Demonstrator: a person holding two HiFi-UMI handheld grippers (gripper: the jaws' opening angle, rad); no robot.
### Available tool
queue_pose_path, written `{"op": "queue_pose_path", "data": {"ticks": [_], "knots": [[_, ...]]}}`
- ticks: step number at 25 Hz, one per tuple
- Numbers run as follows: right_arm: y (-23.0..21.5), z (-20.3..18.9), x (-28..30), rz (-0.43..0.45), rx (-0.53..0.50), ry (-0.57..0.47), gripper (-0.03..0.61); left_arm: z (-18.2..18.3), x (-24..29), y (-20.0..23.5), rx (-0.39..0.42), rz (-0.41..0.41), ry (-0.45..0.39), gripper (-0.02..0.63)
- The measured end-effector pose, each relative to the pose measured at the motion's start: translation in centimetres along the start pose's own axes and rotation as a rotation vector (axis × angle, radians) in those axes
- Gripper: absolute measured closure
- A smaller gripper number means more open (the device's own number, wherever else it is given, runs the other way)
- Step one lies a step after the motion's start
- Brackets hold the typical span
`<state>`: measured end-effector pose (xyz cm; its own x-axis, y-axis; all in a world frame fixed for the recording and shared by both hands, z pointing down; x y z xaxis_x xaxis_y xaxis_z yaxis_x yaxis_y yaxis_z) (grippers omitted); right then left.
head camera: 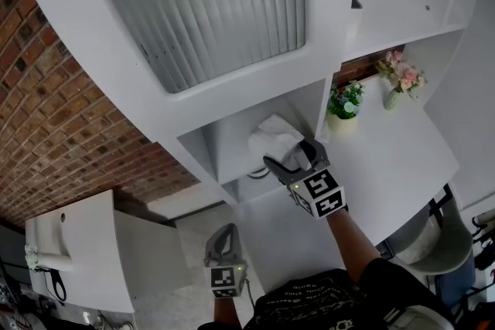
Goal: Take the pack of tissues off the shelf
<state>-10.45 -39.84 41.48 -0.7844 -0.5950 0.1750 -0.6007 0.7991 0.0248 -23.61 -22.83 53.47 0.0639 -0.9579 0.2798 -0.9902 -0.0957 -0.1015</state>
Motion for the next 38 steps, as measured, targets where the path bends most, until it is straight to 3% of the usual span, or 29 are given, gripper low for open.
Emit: {"op": "queue_pose_path", "data": {"ticks": [23, 38], "knots": [[2.3, 1.1, -4.6, 0.078, -0.015, -0.069, 0.230, 2.2, -1.7, -2.4, 0.038, -0.017, -0.046, 0.604], [2.8, 0.0, -9.1, 0.037, -0.005, -0.070, 0.236, 2.7, -3.6, -4.5, 0.061, -0.039, -0.073, 0.604]]}}
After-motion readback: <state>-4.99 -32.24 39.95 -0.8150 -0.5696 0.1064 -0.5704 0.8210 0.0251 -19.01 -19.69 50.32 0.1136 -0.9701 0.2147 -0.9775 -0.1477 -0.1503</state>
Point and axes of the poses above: the fingertips, and each gripper's own axes: x forward along the fingers, y to its left, z out of its top, the point moved 1 cm from there along -x, backward along the fingers, and after that the axes turned 8 degrees about z, right-handed, at the moved point
